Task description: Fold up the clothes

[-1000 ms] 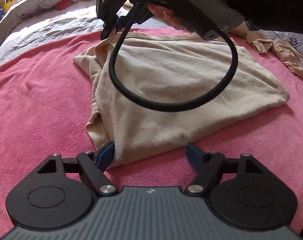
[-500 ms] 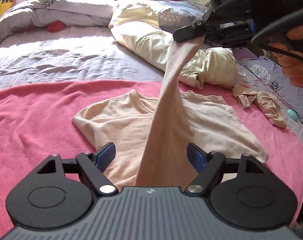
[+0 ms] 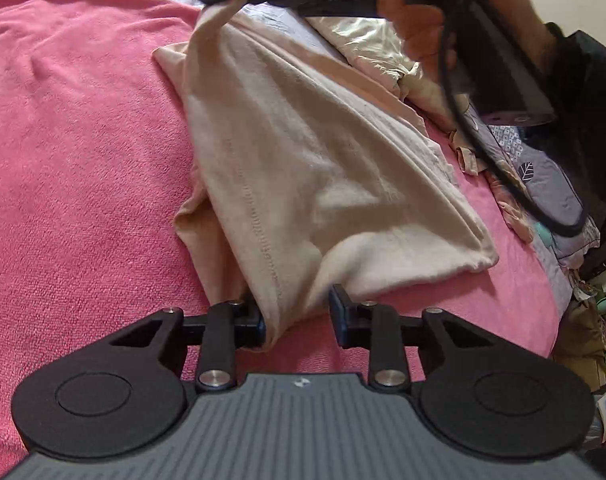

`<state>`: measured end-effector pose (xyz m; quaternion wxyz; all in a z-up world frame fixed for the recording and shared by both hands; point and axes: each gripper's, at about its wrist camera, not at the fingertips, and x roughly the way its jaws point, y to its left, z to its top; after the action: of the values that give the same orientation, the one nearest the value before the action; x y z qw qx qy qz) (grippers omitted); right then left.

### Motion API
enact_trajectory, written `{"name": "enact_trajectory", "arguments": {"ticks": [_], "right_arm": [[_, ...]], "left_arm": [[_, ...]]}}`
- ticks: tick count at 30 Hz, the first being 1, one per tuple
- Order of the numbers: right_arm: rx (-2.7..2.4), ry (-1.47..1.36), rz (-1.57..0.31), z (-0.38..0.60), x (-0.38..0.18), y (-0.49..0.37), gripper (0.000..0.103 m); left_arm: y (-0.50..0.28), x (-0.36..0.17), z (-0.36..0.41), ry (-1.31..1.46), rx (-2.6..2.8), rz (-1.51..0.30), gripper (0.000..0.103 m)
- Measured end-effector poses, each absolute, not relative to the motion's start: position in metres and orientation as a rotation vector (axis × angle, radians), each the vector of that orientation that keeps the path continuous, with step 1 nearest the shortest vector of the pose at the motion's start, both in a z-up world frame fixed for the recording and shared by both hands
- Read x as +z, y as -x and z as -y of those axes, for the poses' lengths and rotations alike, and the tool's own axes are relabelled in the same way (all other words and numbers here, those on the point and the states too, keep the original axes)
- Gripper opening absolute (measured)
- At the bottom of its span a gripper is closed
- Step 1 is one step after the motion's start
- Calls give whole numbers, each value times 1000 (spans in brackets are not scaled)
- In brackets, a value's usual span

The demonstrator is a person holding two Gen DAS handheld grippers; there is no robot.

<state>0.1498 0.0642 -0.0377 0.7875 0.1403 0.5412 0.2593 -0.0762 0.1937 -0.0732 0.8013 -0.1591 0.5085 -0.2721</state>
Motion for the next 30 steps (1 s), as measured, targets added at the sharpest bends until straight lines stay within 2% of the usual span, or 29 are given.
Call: {"name": "enact_trajectory", "arguments": {"ticks": [2, 4, 5, 6, 8, 15, 19, 21, 23, 25, 26, 27, 28, 30], "right_arm": [[550, -270, -1209, -82, -62, -155, 13], [540, -288, -1212, -84, -73, -157, 13], [543, -314, -1210, -81, -73, -157, 22], [552, -346, -1202, -75, -68, -157, 45], [550, -357, -1143, -54, -51, -152, 71], [228, -138, -870, 79, -5, -81, 73], [-76, 110, -804, 151, -26, -59, 73], [-116, 103, -837, 176, -42, -68, 73], [-107, 39, -859, 193, -58, -79, 72], [-54, 11, -860, 193, -67, -87, 64], [-40, 24, -872, 188, -70, -91, 44], [-35, 45, -891, 182, -73, -94, 11], [-34, 62, -893, 177, -72, -95, 5], [-37, 91, -869, 170, -66, -93, 5]], "left_arm": [[78, -74, -199, 364, -583, -1091, 36], [79, -75, -204, 385, -583, -1093, 37], [79, -76, -208, 401, -583, -1095, 37], [80, -77, -212, 417, -584, -1097, 38], [80, -78, -218, 444, -583, -1103, 38], [84, -77, -230, 486, -559, -1121, 39], [82, -74, -228, 476, -542, -1137, 39], [82, -72, -226, 462, -534, -1143, 39], [81, -70, -224, 450, -526, -1150, 39], [80, -70, -223, 440, -518, -1158, 40], [79, -69, -222, 431, -515, -1161, 40], [79, -68, -222, 423, -511, -1165, 40], [79, -66, -221, 415, -508, -1169, 40], [79, -64, -220, 403, -501, -1177, 40]]}}
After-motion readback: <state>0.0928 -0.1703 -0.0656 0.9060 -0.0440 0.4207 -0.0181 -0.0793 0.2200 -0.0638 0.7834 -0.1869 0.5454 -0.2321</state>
